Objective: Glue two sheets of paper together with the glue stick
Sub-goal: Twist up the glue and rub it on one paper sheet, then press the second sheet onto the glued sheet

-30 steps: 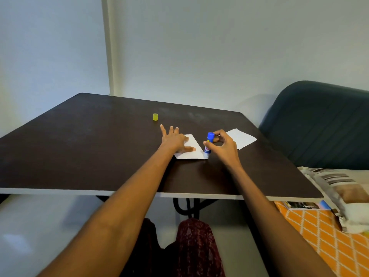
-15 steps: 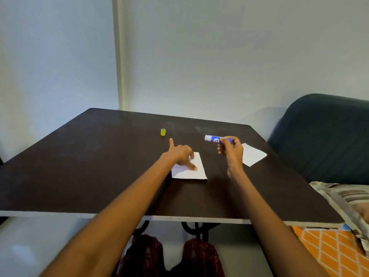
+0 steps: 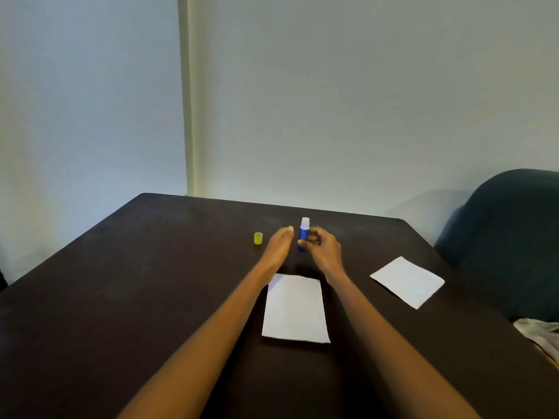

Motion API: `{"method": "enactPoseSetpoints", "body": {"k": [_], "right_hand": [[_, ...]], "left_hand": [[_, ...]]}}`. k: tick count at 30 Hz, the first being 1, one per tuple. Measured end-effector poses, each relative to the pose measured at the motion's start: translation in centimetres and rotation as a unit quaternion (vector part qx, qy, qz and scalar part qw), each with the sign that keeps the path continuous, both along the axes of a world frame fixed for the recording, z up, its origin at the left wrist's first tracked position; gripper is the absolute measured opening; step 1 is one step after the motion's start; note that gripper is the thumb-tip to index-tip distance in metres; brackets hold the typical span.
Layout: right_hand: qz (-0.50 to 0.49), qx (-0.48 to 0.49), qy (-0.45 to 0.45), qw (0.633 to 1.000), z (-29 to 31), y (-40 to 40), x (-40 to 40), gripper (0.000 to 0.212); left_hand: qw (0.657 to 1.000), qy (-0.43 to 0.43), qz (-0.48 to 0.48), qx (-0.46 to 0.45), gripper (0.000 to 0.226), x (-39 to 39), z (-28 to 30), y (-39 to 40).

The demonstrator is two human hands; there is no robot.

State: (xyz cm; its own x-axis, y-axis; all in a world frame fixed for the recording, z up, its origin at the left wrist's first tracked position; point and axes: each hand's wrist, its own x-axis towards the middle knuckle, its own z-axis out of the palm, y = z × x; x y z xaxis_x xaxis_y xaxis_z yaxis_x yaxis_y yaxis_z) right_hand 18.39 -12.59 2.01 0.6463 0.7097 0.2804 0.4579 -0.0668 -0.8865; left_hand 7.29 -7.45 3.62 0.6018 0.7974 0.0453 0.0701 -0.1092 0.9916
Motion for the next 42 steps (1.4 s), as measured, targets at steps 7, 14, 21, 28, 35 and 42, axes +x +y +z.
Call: {"method": "enactPoseSetpoints", "body": {"k": [7,14,21,28,35,42], "right_hand": [[0.008,-0.019,-0.039,0.999,-1.3,2.9,2.1,0.026],[0.016,-0.043,-0.033,0.998,-1.9,3.2,2.7,0.032],[0.004,-0.061,-0.031,0.998,-1.3,0.9,2.5,0.055],[-0.253,-0.148,-0.209,0.933,-0.2,-9.9,7.6,0.032],[-0.247,-0.235,-0.114,0.933,-1.6,-16.6,11.7,0.04],[-0.178,-0.224,-0.116,0.951,-3.1,-16.5,11.7,0.042]], "left_hand": [[0.997,-0.01,-0.029,-0.067,0.048,2.1,0.9,1.6],[0.997,0.013,-0.057,-0.046,0.051,2.2,-0.5,2.4],[0.998,0.016,0.016,0.054,0.038,1.7,-1.8,2.1],[0.949,0.025,-0.07,0.307,0.016,5.0,-2.1,-3.9],[0.956,0.172,-0.144,0.189,0.052,12.4,-1.5,-10.6],[0.975,0.17,-0.128,-0.066,0.059,15.3,0.4,-10.8]]}}
